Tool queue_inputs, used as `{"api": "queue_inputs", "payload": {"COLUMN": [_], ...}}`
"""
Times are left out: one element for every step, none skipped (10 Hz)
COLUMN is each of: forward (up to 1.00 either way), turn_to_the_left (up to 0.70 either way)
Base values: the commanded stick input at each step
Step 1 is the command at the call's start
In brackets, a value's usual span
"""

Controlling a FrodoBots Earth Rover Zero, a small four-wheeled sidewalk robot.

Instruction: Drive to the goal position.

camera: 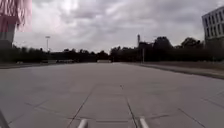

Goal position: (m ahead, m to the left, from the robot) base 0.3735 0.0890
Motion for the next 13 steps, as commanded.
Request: {"api": "queue_inputs", "payload": {"forward": [0.70,0.70,0.70,0.70,0.70,0.70,0.70,0.70,0.70,0.70,0.70,0.70,0.70], "turn_to_the_left": [0.00,0.00,0.00,0.00,0.00,0.00,0.00,0.00,0.00,0.00,0.00,0.00,0.00]}}
